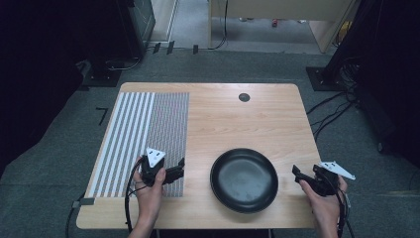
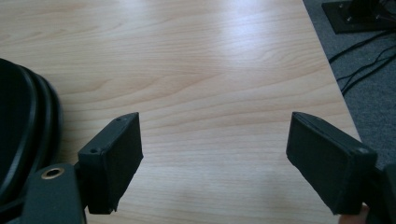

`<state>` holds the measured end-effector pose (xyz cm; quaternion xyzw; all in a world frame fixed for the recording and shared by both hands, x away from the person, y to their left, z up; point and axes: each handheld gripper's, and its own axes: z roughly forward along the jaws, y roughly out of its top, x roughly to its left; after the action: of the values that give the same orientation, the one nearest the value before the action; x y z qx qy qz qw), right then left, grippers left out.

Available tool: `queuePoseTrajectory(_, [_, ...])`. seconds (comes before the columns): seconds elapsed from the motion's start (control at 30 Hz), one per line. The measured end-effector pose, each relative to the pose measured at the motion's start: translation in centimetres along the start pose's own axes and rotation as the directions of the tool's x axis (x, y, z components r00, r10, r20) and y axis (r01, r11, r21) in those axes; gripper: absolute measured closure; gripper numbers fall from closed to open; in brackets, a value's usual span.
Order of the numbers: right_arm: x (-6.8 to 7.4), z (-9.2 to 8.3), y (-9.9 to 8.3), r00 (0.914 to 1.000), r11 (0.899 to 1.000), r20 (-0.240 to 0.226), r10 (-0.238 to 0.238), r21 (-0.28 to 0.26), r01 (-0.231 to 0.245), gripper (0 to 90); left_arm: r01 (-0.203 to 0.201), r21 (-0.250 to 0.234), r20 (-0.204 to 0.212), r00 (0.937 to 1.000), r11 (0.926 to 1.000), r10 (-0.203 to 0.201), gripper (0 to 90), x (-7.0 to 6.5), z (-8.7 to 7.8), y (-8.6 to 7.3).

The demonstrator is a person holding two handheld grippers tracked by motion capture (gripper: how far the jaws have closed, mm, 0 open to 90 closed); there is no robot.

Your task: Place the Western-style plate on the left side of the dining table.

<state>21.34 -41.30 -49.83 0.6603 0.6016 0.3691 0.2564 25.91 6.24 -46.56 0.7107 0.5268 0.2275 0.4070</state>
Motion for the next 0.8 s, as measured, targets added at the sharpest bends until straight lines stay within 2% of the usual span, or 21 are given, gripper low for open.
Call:
queuePoseTrajectory(0.2, [1.4,-0.7,0.2,0.9992,0.999,-0.039,-0.007,-0.033,0.006,22.1,-0.014,0.027,0.055,0.9984,0.9995,0.012,12.1,-1.7,0.5,-0.4])
queuePoseTrajectory(0.43, [2.7,-0.7,0.4,0.9953,0.999,-0.092,-0.03,-0.03,0.027,25.3,-0.027,0.034,0.1,0.9947,0.9991,0.023,12.1,-3.1,0.6,-0.6])
queuePoseTrajectory(0.53, [3.4,-0.7,0.4,0.9934,0.998,-0.104,-0.048,-0.041,0.044,30.0,-0.03,0.032,0.122,0.9922,0.999,0.026,12.0,-3.9,0.7,-0.7])
queuePoseTrajectory(0.6, [3.7,-0.8,0.3,0.991,0.998,-0.121,-0.057,-0.039,0.052,39.8,-0.033,0.033,0.142,0.9895,0.9989,0.028,11.8,-4.3,0.7,-0.8])
queuePoseTrajectory(0.63, [4.0,-0.8,0.3,0.9871,0.998,-0.148,-0.061,-0.033,0.057,45.5,-0.038,0.033,0.148,0.9884,0.9987,0.033,11.5,-4.6,0.8,-0.9])
queuePoseTrajectory(0.67, [4.1,-0.8,0.3,0.9847,0.998,-0.165,-0.056,-0.027,0.052,47.6,-0.043,0.039,0.164,0.9859,0.9983,0.036,11.5,-5.0,0.9,-1.0])
queuePoseTrajectory(0.8, [4.5,-0.7,0.1,0.98,0.999,-0.196,-0.037,-0.014,0.034,53.7,-0.045,0.051,0.184,0.9822,0.9977,0.035,11.6,-5.5,1.1,-1.2])
